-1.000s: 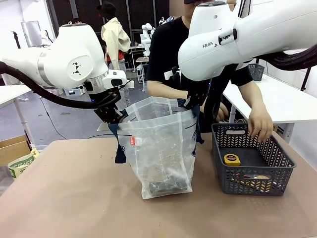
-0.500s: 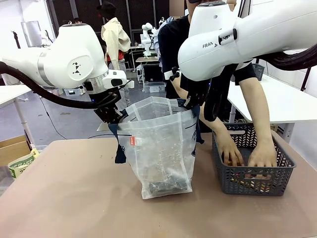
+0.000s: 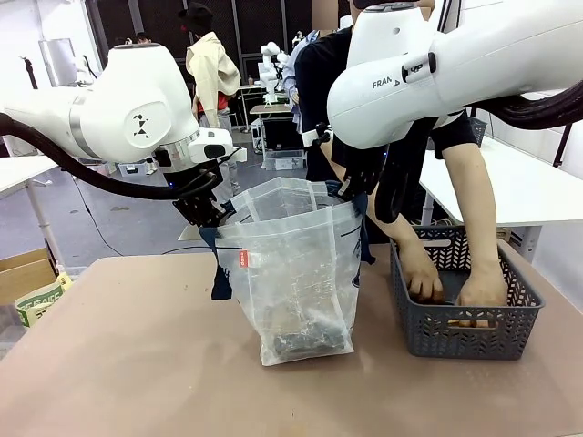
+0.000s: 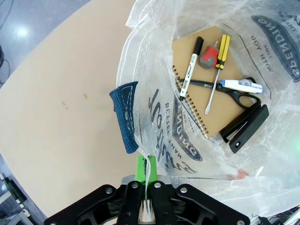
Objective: Transfer purchased items from the store into the shopping bag.
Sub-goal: Move the Reusable shopping bag to the right side of the table.
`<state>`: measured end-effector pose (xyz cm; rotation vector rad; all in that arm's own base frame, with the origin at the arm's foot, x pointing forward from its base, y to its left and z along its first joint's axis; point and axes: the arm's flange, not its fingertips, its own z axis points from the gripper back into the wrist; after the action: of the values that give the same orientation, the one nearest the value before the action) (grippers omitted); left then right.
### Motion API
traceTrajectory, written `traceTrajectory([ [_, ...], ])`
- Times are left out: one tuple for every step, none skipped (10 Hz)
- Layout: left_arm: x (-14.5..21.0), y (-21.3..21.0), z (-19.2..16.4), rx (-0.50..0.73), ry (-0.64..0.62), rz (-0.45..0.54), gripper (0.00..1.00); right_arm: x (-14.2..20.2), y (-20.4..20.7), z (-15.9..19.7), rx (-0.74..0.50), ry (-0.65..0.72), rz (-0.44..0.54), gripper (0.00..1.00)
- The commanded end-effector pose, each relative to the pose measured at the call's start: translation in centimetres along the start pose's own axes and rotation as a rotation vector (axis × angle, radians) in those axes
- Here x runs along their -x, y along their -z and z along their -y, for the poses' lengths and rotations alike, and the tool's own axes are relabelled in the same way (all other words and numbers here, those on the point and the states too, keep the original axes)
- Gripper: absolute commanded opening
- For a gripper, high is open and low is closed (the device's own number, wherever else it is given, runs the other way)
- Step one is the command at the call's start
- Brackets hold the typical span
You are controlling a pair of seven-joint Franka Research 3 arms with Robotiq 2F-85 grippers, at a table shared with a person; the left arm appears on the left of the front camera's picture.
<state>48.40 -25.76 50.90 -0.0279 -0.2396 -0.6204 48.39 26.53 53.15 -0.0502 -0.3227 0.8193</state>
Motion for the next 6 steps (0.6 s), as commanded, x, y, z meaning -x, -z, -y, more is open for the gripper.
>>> traceTrajectory([
  [0.09, -0.09, -0.09, -0.001, -0.003, 0.0, 0.0, 0.03, -0.2, 0.11, 0.003, 0.001, 0.004, 0.0],
  [0.09, -0.09, -0.09, -0.001, -0.003, 0.0, 0.0, 0.03, -0.2, 0.11, 0.003, 0.001, 0.004, 0.0],
  [0.09, -0.09, -0.09, -0.001, -0.003, 0.0, 0.0, 0.03, -0.2, 0.11, 0.003, 0.001, 0.004, 0.0],
  [0.09, -0.09, -0.09, -0.001, -0.003, 0.0, 0.0, 0.03, -0.2, 0.11, 0.003, 0.001, 0.004, 0.0],
  [0.09, -0.09, -0.09, -0.001, -0.003, 0.0, 0.0, 0.03, -0.2, 0.11, 0.003, 0.001, 0.004, 0.0],
  [0.09, -0.09, -0.09, -0.001, -0.003, 0.0, 0.0, 0.03, -0.2, 0.11, 0.003, 0.001, 0.004, 0.0],
])
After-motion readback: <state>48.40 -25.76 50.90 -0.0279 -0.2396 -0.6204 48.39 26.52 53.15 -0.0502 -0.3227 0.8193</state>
